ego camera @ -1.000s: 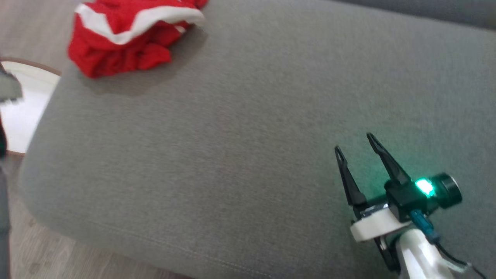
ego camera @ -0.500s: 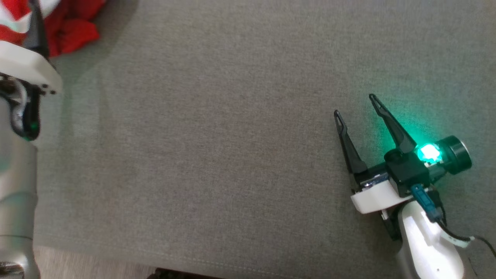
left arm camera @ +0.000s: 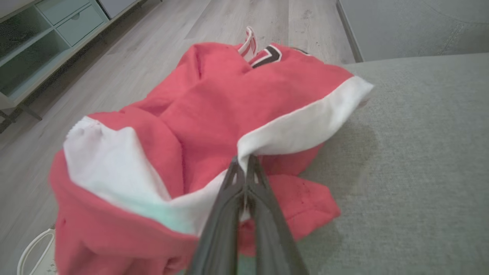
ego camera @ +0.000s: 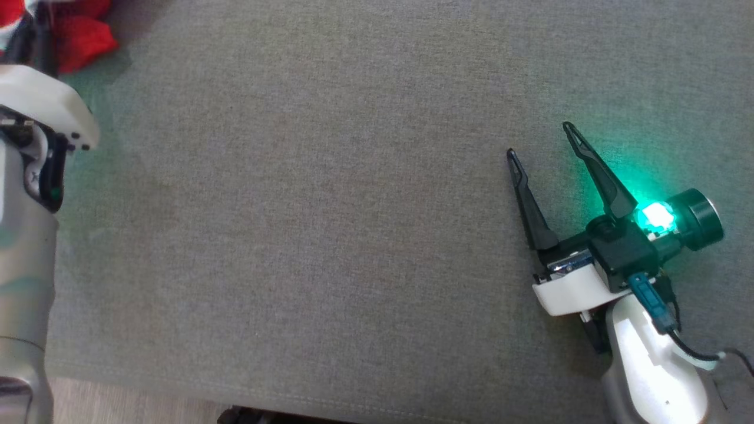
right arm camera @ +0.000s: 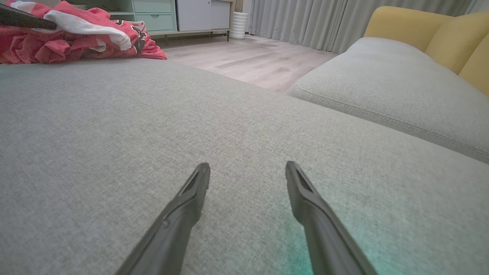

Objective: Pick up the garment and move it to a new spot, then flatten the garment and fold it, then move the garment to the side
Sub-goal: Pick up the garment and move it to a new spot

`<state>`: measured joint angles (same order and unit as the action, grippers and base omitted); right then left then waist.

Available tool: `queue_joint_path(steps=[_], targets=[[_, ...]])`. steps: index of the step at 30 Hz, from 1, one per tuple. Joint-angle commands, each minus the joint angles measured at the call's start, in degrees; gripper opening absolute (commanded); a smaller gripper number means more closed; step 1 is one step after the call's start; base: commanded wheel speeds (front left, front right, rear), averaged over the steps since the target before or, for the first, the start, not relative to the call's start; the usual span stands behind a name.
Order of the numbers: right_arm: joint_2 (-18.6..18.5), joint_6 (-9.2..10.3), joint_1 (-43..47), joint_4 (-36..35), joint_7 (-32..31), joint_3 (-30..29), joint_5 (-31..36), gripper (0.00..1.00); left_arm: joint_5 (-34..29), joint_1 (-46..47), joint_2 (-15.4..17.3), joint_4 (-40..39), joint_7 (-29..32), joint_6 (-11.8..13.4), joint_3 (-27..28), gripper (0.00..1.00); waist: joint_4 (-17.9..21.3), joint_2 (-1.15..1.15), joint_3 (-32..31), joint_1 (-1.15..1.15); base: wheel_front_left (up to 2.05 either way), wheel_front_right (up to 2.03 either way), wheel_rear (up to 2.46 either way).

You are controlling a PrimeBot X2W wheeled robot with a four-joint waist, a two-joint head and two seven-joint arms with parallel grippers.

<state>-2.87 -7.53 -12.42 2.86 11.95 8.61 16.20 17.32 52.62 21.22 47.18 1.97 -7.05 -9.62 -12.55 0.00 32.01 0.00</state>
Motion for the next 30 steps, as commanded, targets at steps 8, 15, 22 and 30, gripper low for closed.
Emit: queue_joint_path(steps=[8,15,22,30], targets=[[0.00,0.04,-0.75,1.84,0.47,0.88,-0.68,1.00,-0.78,2.76,4.86,1.92,-3.25,0.37,0.38,0.00,0.16,0.00,-1.83,0.00,0.00,0.00,0.00],[0.00,0.04,-0.79,4.34,1.79,0.28,-3.48,1.00,-2.11,4.65,7.87,0.51,-5.72,0.15,-1.02,0.00,1.21,0.00,-7.85,0.00,0.00,0.00,0.00],[0.00,0.04,0.86,7.39,2.73,-2.50,-7.28,1.00,-3.55,6.54,10.09,-7.18,-3.02,-0.33,-6.42,0.00,4.05,0.00,-17.08,0.00,0.00,0.00,0.00],[0.00,0.04,4.41,8.88,3.02,-5.92,-11.00,1.00,1.56,4.76,10.39,-21.29,5.06,-0.42,-15.42,0.00,10.04,0.00,-24.27,0.00,0.00,0.00,0.00]])
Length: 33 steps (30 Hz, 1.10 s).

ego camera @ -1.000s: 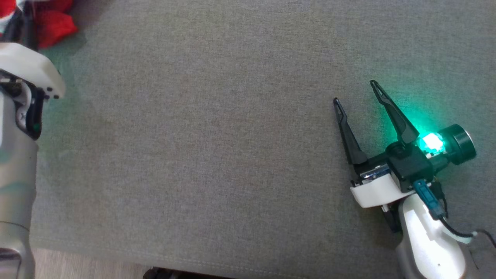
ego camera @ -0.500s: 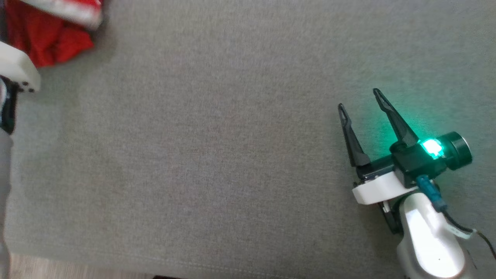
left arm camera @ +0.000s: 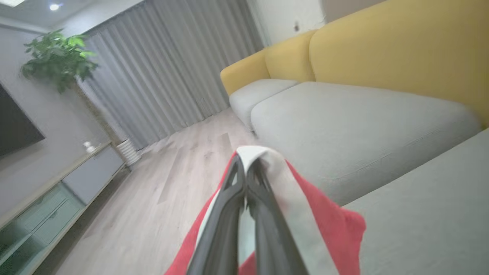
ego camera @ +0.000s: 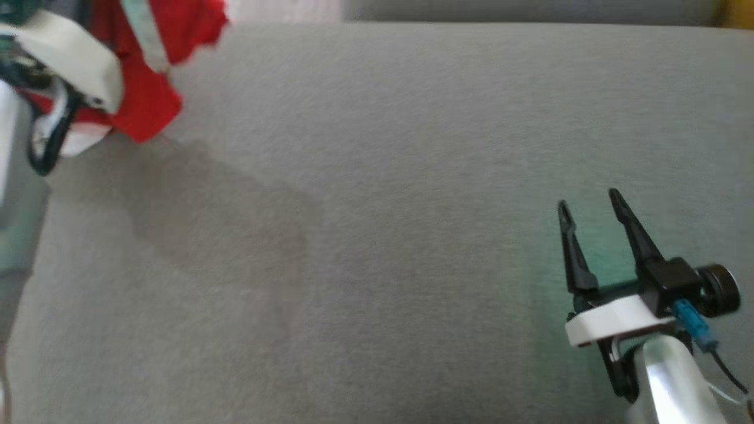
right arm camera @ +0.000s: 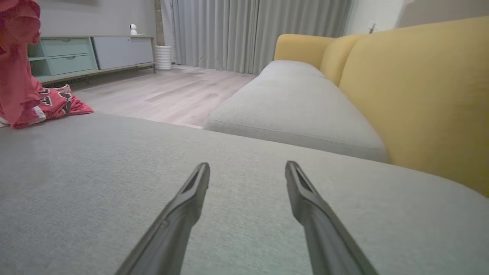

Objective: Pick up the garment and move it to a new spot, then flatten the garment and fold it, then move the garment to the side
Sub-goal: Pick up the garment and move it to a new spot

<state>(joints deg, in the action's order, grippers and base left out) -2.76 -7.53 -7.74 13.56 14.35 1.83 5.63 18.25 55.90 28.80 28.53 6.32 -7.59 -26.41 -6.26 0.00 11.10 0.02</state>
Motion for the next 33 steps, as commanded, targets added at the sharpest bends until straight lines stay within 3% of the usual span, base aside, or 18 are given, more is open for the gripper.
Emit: queue_joint_path(steps=[1,4,9,12,13,18,23,29,31,32,33], targets=[[-0.11,0.04,0.19,-1.93,0.62,0.52,-0.66,1.00,1.33,0.72,2.30,-4.14,1.56,0.11,0.81,0.00,4.58,0.00,-3.81,-0.02,0.00,0.00,0.00],[-0.11,0.04,1.25,-2.25,0.63,-0.37,-1.11,1.00,3.19,-2.22,-0.77,-8.07,3.24,0.58,-0.61,0.00,6.73,0.00,-4.24,-0.02,0.00,0.00,0.00],[-0.11,0.04,1.64,-2.94,0.63,0.05,-1.85,1.00,5.51,-8.80,-9.22,-11.19,2.29,4.00,-3.45,0.00,9.97,0.00,-2.84,-0.02,0.00,0.00,0.00],[-0.11,0.04,1.10,-3.17,0.64,1.21,-2.48,1.00,6.11,-12.32,-14.61,-9.62,0.04,5.29,-5.95,0.00,11.82,0.00,-1.32,-0.02,0.00,0.00,0.00],[-0.11,0.04,1.10,-3.17,0.64,1.21,-2.48,1.00,6.11,-12.32,-14.61,-9.62,0.04,5.29,-5.95,0.00,11.82,0.00,-1.32,-0.02,0.00,0.00,0.00],[-0.11,0.04,-0.14,-3.64,0.64,3.36,-3.53,1.00,6.43,-15.77,-22.28,-4.12,-4.13,5.87,-10.12,0.00,14.80,0.00,1.46,-0.02,0.00,0.00,0.00],[-0.11,0.04,-1.13,-3.71,0.64,4.92,-4.23,1.00,6.99,-15.68,-25.26,0.45,-7.20,5.66,-13.83,0.00,16.89,0.00,3.84,-0.02,0.00,0.00,0.00],[-0.11,0.04,-2.12,-3.25,0.64,5.72,-4.71,1.00,9.06,-13.07,-25.88,2.76,-8.96,6.03,-18.34,0.00,17.96,0.00,5.14,-0.02,0.00,0.00,0.00],[-0.11,0.04,-2.39,-2.98,0.64,5.85,-4.86,1.00,10.22,-11.88,-25.90,3.38,-10.12,7.29,-20.50,0.00,17.91,0.00,5.41,-0.02,0.00,0.00,0.00],[-0.11,0.04,-2.43,-2.92,0.64,5.79,-4.89,1.00,10.75,-11.68,-25.90,3.53,-10.74,7.66,-21.07,0.70,17.75,0.00,5.45,-0.02,0.00,0.00,0.00],[-0.11,0.04,-2.43,-2.87,0.64,5.63,-4.92,1.00,11.19,-11.52,-25.90,3.73,-11.29,7.84,-21.76,1.00,17.43,0.00,5.45,-0.02,0.00,0.00,0.00]])
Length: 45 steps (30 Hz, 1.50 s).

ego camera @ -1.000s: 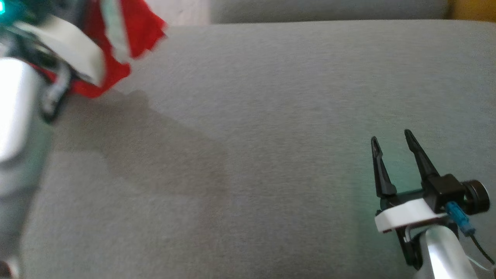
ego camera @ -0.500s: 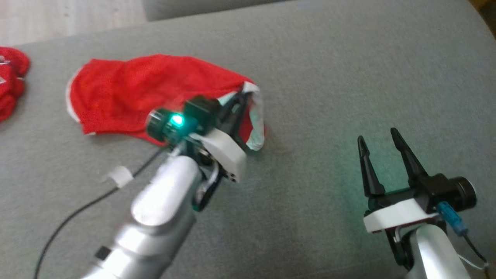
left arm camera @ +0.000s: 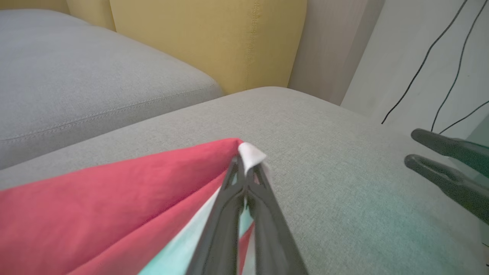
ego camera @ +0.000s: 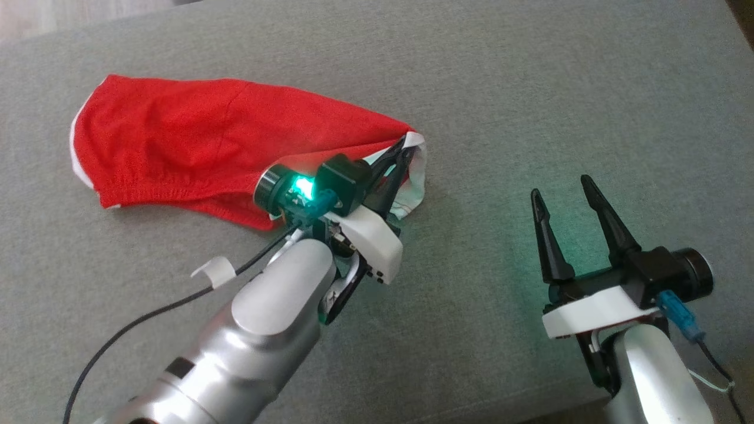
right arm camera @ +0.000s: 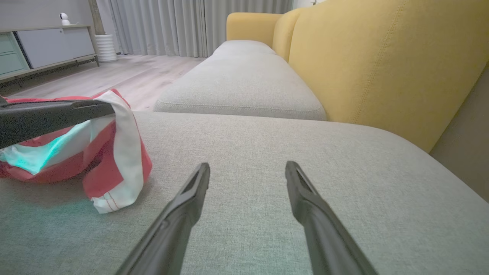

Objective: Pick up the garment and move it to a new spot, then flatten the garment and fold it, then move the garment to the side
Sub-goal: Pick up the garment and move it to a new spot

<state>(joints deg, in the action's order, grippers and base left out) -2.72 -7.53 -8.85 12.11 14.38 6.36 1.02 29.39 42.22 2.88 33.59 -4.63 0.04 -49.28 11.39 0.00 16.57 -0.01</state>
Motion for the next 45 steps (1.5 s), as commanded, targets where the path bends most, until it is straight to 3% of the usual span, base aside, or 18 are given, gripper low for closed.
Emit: queue_joint_path(steps=[1,8,15,24,31,37,45], targets=[[-0.16,0.04,-1.32,-1.35,0.62,0.99,-0.29,1.00,0.43,2.28,0.01,-1.06,-0.85,0.39,0.50,1.00,-0.49,0.00,-0.04,0.01,0.00,0.00,0.00],[-0.16,0.04,-0.76,-0.79,0.62,-0.09,0.41,1.00,2.28,0.79,0.00,1.31,-4.89,1.29,-1.70,1.00,-3.19,0.00,-2.28,0.01,0.00,0.00,0.00],[-0.16,0.04,0.84,-1.15,0.62,-2.23,0.74,1.00,3.92,-4.41,1.77,1.11,-8.91,2.68,0.61,1.00,-5.79,0.00,-6.87,0.01,0.00,0.00,0.00],[-0.16,0.04,3.77,-1.05,0.62,-3.96,0.87,1.00,5.88,-14.48,5.99,-4.53,-10.29,6.54,6.64,1.00,-8.52,0.00,-12.47,0.01,0.00,0.00,0.00],[-0.16,0.04,6.41,-0.20,0.62,-3.14,0.17,1.00,5.39,-25.91,8.87,-13.54,-10.35,10.35,14.66,1.00,-10.29,0.00,-15.58,0.01,0.00,0.00,0.00],[-0.16,0.04,8.15,0.41,0.62,-2.57,-0.57,1.00,3.62,-34.56,10.09,-18.98,-10.36,11.53,20.21,1.00,-11.27,0.00,-16.79,0.01,0.00,0.00,0.00],[-0.16,0.04,9.71,1.42,0.62,-2.50,-1.27,1.00,1.16,-40.38,8.97,-21.90,-10.36,10.41,23.90,1.00,-12.38,0.00,-17.35,0.01,0.00,0.00,0.00]])
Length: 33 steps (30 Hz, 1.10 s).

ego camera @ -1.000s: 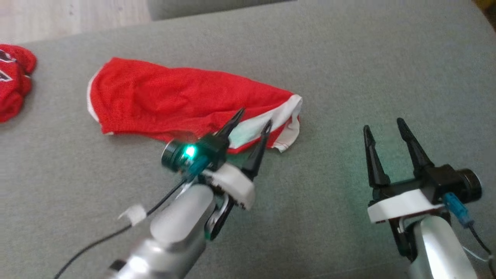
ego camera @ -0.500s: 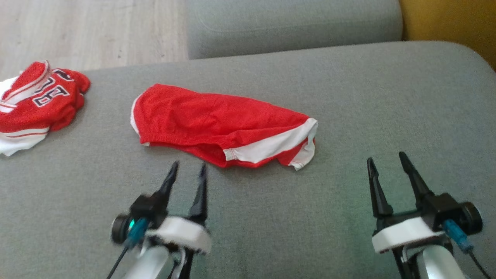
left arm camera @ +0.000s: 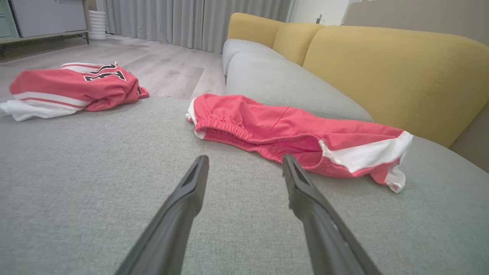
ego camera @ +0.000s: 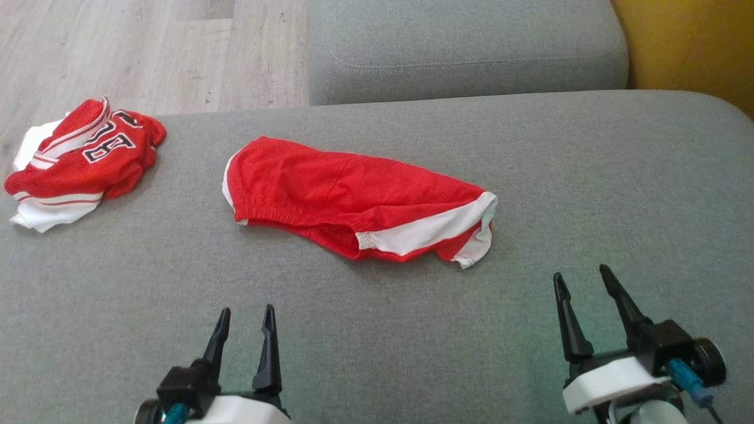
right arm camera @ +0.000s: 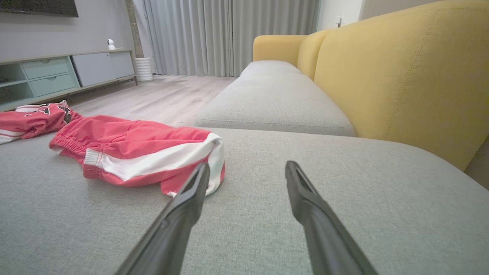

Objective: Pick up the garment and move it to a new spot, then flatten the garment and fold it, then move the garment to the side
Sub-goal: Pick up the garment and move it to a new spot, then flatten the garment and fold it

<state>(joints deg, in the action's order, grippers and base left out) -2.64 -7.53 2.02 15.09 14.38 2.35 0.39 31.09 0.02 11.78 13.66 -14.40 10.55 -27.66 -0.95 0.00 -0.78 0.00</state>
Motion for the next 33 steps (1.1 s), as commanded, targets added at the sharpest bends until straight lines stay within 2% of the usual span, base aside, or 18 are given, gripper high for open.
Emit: queue_joint_path(steps=[1,17,28,33], targets=[[-0.23,0.04,-1.10,-1.46,0.62,1.52,-0.68,1.00,-0.80,1.52,-0.12,-2.02,-0.59,-0.24,2.59,1.00,-0.12,0.00,0.00,0.00,0.00,0.00,0.00],[-0.23,0.04,-1.55,0.03,0.62,2.00,-0.92,1.00,-2.93,0.53,-1.93,-0.96,-0.60,-2.40,5.32,1.00,-0.48,0.00,0.41,0.00,0.00,0.00,0.00],[-0.23,0.04,-2.18,0.28,0.62,1.93,-0.50,1.00,-4.17,0.79,-2.59,-0.47,-0.60,-2.82,6.11,1.00,-0.98,0.00,1.62,0.00,0.00,0.00,0.00],[-0.23,0.04,-4.56,2.74,0.40,2.73,-0.13,1.00,-4.96,1.62,-2.99,-0.45,-0.60,-3.20,6.28,1.00,-1.93,0.00,3.20,0.00,0.00,0.00,0.00]])
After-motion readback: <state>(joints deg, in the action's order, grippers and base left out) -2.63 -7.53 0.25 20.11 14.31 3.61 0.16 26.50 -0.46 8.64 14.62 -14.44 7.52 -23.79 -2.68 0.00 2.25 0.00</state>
